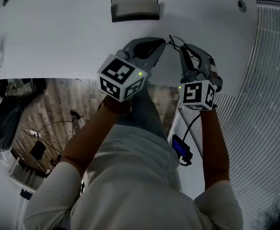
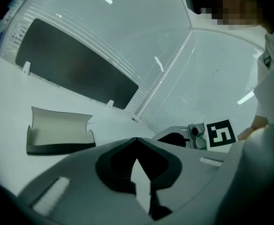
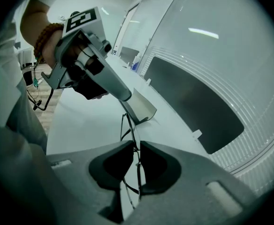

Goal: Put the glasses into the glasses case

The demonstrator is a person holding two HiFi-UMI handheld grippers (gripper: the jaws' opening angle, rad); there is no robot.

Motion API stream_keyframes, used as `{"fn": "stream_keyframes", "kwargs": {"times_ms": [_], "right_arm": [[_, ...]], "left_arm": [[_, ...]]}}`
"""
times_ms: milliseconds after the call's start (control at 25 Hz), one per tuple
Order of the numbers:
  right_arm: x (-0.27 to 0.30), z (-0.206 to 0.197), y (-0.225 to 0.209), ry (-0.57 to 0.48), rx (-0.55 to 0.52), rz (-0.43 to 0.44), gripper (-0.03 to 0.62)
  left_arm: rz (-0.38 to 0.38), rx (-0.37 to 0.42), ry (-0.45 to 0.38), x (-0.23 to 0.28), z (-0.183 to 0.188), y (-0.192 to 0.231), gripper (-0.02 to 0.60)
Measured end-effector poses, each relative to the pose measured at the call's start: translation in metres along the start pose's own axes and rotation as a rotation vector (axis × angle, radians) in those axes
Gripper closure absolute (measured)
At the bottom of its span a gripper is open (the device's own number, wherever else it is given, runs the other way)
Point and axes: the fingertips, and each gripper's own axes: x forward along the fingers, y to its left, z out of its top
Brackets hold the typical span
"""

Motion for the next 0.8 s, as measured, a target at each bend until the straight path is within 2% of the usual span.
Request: {"fn": "stream_keyframes", "kwargs": {"times_ms": [240, 440, 600, 800], "right_arm": [[-0.027, 0.012, -0.019, -0.009, -0.002, -0.055, 0.549], [-0.038, 0.024, -0.025, -0.019, -0.009, -0.072, 0.549], [-0.033, 0.033, -0.024, -0.046, -0.032, -0.054, 0.549], [-0.017, 0.061, -0.016, -0.090, -0.083, -0.014, 0.549]], "left_arm": [[-0.036, 0.027, -0.045, 0.000, 0.027, -0.027, 0.583], [-0.036, 0.049, -0.061, -0.004, 0.040, -0.033, 0.583], [-0.008, 0.058, -0.071, -0.008, 0.044, -0.027, 0.583], [0.069, 0.051, -0.103, -0.031, 0.052, -0.003, 0.583]]}}
